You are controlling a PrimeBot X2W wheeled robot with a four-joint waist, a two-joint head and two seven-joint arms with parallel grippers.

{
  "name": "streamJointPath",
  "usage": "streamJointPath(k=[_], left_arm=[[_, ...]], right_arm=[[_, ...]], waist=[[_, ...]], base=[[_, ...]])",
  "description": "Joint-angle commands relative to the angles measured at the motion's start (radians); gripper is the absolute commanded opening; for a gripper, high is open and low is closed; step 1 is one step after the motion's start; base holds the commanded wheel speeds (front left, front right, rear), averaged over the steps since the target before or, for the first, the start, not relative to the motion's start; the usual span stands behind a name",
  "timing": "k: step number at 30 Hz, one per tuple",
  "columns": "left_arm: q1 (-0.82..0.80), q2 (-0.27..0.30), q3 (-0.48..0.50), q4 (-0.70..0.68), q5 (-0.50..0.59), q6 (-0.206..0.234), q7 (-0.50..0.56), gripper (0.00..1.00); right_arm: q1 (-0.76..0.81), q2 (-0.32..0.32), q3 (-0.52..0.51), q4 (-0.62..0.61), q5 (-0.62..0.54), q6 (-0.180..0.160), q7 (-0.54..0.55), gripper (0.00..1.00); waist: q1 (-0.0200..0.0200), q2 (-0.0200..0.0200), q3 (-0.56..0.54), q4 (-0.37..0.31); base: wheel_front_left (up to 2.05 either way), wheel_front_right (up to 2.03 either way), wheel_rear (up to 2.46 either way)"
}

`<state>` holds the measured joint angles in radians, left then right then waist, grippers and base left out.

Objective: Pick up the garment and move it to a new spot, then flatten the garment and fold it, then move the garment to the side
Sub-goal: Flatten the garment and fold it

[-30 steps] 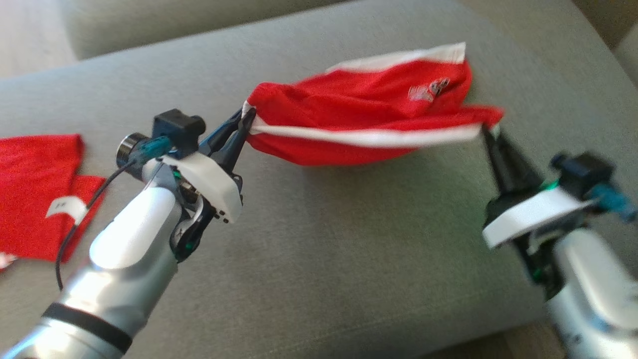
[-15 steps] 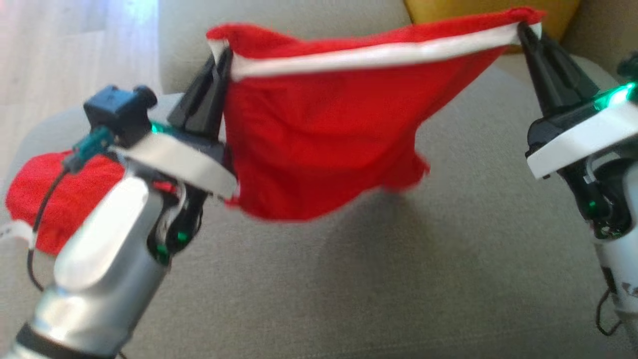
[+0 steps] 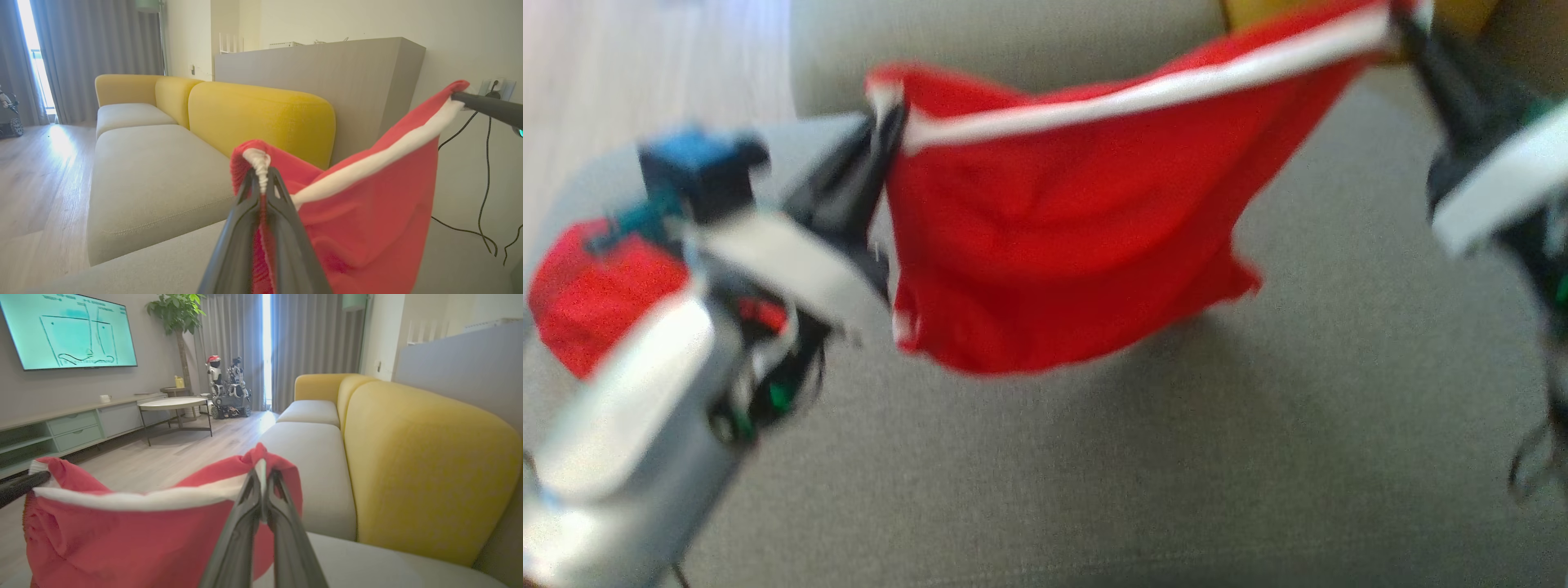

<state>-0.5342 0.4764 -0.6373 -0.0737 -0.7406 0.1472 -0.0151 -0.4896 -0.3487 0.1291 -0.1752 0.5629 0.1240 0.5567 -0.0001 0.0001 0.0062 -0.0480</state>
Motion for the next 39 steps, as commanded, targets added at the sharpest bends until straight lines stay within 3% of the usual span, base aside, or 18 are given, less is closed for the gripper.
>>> streamJointPath(k=[1, 4, 7, 8, 12, 15, 18, 26, 33, 39], left_arm=[[-0.172, 0.027, 0.068, -0.005, -0.013, -0.019, 0.034, 0.00], [-0.350, 0.019, 0.084, 0.090, 0.010, -0.050, 0.067, 0.00], [-0.548, -0.004, 0.102, 0.221, 0.054, -0.076, 0.054, 0.00], [-0.548, -0.004, 0.102, 0.221, 0.054, -0.076, 0.054, 0.00], [-0.765, -0.054, 0.135, 0.390, 0.106, -0.087, -0.042, 0.00], [-0.838, -0.101, 0.152, 0.495, 0.106, -0.103, -0.129, 0.00], [-0.829, -0.141, 0.141, 0.581, 0.102, -0.122, -0.178, 0.00], [-0.634, -0.198, 0.038, 0.732, 0.142, -0.179, -0.231, 0.00], [-0.397, -0.214, -0.038, 0.793, 0.190, -0.234, -0.246, 0.00], [-0.258, -0.205, -0.063, 0.744, 0.264, -0.231, -0.246, 0.00]], right_arm=[[-0.162, 0.006, 0.003, -0.002, -0.003, 0.007, 0.021, 0.00], [-0.363, 0.019, 0.024, 0.087, -0.028, 0.007, 0.007, 0.00], [-0.595, 0.030, 0.043, 0.217, -0.095, 0.007, -0.093, 0.00], [-0.595, 0.030, 0.043, 0.217, -0.095, 0.007, -0.093, 0.00], [-0.844, 0.091, -0.010, 0.431, -0.177, 0.007, -0.307, 0.00], [-0.924, 0.142, -0.035, 0.582, -0.192, 0.007, -0.418, 0.00], [-0.912, 0.179, -0.022, 0.705, -0.167, 0.007, -0.462, 0.00], [-0.712, 0.202, 0.021, 0.945, -0.041, 0.007, -0.422, 0.00], [-0.522, 0.127, 0.224, 1.002, 0.022, 0.007, -0.347, 0.00], [-0.439, 0.022, 0.348, 1.015, 0.048, 0.007, -0.299, 0.00]], waist=[[0.0001, -0.0001, 0.116, -0.006], [0.0001, -0.0001, 0.231, -0.011], [0.0001, -0.0001, 0.333, -0.016], [0.0001, -0.0001, 0.333, -0.016], [0.0001, -0.0001, 0.429, -0.015], [0.0001, -0.0001, 0.464, -0.008], [0.0001, -0.0001, 0.477, 0.001], [0.0001, -0.0001, 0.469, 0.023], [0.0001, -0.0001, 0.407, 0.035], [0.0001, -0.0001, 0.332, 0.048]], base=[[0.00, 0.00, 0.00], [0.00, 0.00, 0.00], [0.00, 0.00, 0.00], [0.00, 0.00, 0.00], [0.00, 0.00, 0.00], [0.00, 0.00, 0.00], [0.00, 0.00, 0.00], [0.00, 0.00, 0.00], [0.00, 0.00, 0.00], [0.00, 0.00, 0.00]])
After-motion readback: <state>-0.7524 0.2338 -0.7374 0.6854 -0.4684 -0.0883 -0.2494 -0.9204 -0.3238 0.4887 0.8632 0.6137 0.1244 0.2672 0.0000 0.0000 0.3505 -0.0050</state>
